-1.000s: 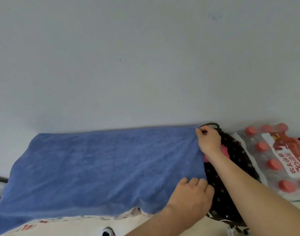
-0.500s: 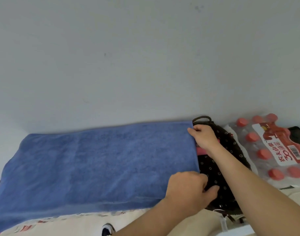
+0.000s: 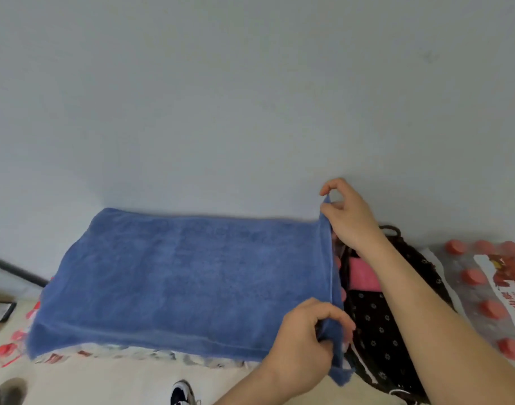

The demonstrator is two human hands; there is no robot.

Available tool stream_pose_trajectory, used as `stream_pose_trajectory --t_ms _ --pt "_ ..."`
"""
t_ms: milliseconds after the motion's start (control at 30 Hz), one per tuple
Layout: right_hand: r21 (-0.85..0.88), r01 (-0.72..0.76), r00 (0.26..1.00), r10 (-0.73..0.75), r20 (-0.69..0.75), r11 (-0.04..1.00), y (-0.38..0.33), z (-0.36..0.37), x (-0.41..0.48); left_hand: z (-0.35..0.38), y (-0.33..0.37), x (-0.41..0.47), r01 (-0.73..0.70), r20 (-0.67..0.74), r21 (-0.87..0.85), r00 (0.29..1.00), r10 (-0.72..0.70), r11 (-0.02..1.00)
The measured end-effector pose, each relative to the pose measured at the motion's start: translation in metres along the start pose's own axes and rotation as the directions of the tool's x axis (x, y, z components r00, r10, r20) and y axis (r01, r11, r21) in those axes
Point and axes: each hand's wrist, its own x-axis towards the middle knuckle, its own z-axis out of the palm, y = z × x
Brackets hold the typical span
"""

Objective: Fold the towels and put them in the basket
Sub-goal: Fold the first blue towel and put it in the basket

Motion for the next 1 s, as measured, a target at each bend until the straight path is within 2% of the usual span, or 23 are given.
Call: stream_pose_trajectory --t_ms 100,267,367,500,633,733,833,1000 --pt "-0.135 0.139 0.990 -0.135 0.038 0.981 -0.036 0.029 0.009 -0.031 -0.006 -0.012 -0.071 -0.082 -0.018 0.994 0.069 0.997" --pt "-0.230 0.249 0.966 -0.226 0.122 0.941 -0.091 0.084 0.017 -0.084 -0.024 -0.042 -0.124 -0.271 0.023 0.954 0.125 0.992" --pt "-0.289 0.343 0.937 -0.303 0.173 0.894 -0.120 0.123 0.020 -0.129 -0.040 -0.068 -0.096 -0.483 0.065 0.868 0.116 0.993" --pt "-0.333 0.438 0.890 -0.352 0.289 0.835 -0.155 0.181 0.025 -0.192 -0.069 -0.098 0.082 -0.691 0.032 0.722 -0.037 0.996" --pt "-0.406 0.526 0.829 -0.344 0.442 0.748 -0.178 0.238 0.036 -0.241 -0.091 -0.119 0.219 -0.762 -0.063 0.619 -0.188 0.974" --pt "-0.440 0.561 0.793 -0.301 0.530 0.701 -0.189 0.275 0.040 -0.268 -0.105 -0.130 0.273 -0.785 -0.075 0.577 -0.225 0.959" --pt "-0.446 0.576 0.779 -0.294 0.553 0.685 -0.196 0.303 0.041 -0.289 -0.114 -0.137 0.314 -0.798 -0.069 0.552 -0.241 0.947" --pt "-0.471 0.582 0.787 -0.312 0.533 0.663 -0.195 0.339 0.042 -0.311 -0.133 -0.145 0.347 -0.863 -0.116 0.428 -0.267 0.931"
